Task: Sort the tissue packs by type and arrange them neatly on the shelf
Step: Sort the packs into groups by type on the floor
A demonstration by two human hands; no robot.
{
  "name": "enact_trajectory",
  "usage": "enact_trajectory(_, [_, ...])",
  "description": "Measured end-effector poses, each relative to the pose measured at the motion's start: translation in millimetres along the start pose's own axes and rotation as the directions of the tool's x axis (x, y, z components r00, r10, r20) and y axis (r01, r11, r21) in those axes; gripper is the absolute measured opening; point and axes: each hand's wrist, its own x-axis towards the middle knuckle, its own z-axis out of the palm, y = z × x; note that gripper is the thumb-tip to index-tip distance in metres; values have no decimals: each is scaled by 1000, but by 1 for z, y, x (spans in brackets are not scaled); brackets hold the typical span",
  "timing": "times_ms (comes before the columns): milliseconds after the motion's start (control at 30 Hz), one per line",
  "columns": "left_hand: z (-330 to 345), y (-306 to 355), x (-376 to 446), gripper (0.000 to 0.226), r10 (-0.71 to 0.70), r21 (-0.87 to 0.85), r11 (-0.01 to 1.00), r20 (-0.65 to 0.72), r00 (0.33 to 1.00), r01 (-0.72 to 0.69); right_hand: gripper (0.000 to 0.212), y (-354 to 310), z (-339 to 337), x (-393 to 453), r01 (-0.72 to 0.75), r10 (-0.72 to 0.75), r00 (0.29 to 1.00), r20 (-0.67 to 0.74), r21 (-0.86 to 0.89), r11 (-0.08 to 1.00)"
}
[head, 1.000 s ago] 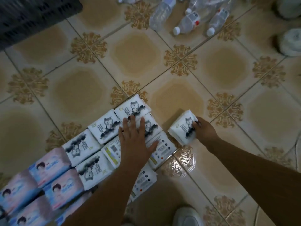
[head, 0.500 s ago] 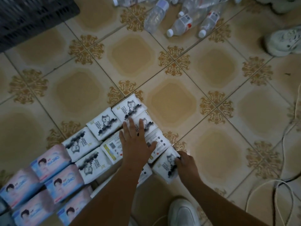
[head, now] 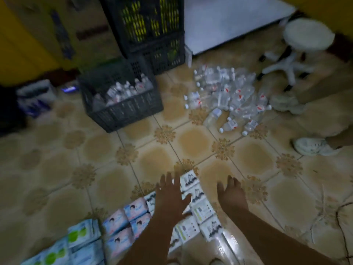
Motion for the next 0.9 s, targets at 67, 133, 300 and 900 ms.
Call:
enact_trajectory(67, [-63, 6, -39, 88, -38, -12, 999, -5, 999, 38, 63, -59, -58, -22, 70, -71, 997, -38, -19, 997])
enact_trajectory(133, [-152, 5, -95, 86, -86, -57, 995, -53, 995, 83, 60, -148, -141, -64, 244, -246, 965, -89, -30, 969])
enact_trajectory(300, [-329, -9, -256, 79, -285, -228, 949, -315, 905, 219, 58, -346, -290, -228, 644, -646, 753, -128, -57, 763])
enact_trajectory(900, [-410, -222, -860, 65, -704, -510, 651, -683, 195, 563, 52, -575, -199, -934, 945, -944, -326, -48, 17, -327])
